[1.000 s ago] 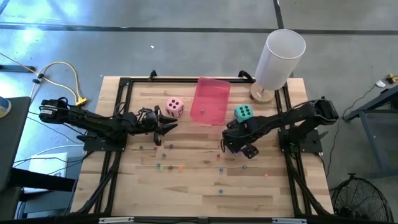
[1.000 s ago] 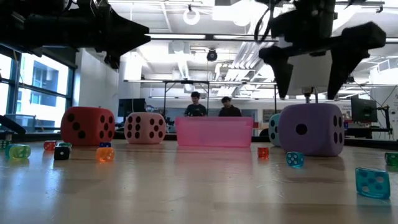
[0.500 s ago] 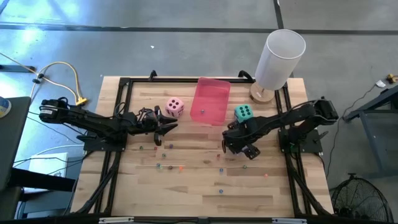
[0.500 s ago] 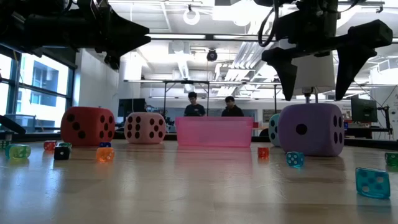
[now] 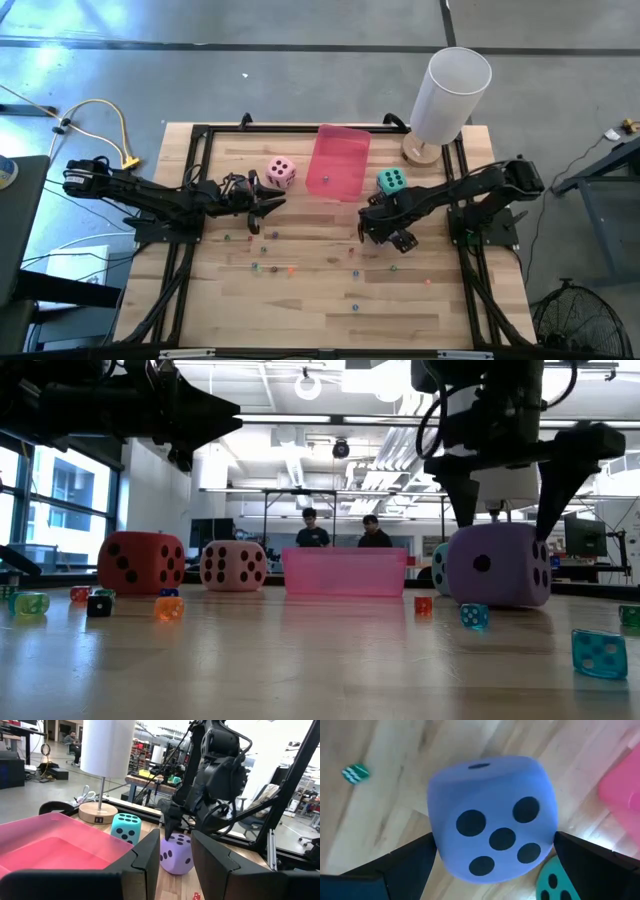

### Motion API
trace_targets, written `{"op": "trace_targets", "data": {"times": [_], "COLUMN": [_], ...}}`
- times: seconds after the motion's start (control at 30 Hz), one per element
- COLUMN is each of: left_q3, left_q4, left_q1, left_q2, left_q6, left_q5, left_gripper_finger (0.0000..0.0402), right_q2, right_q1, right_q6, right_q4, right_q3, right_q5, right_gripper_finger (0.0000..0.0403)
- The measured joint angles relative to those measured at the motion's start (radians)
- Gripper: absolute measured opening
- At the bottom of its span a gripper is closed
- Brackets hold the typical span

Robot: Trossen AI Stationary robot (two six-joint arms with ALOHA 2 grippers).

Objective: Pick & Place Dice
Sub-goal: Put the large purple dice into the bin

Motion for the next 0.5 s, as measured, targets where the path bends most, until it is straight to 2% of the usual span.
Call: {"op": "trace_targets", "data": {"times": [0.5], "left_q3": [0.0], "left_q4": [0.0], "left_q1": [0.0], "left_q2": [0.0], "left_q6": [0.0], "left_q5": [0.0], "left_gripper_finger": [0.0107], "right_q2": [0.014], "right_q1": [-0.018], "right_q6": [0.071], "right_q4": [0.16], "right_q3": [-0.019], "right_q5": [-0.039], "right_gripper_finger": [0.0393]}}
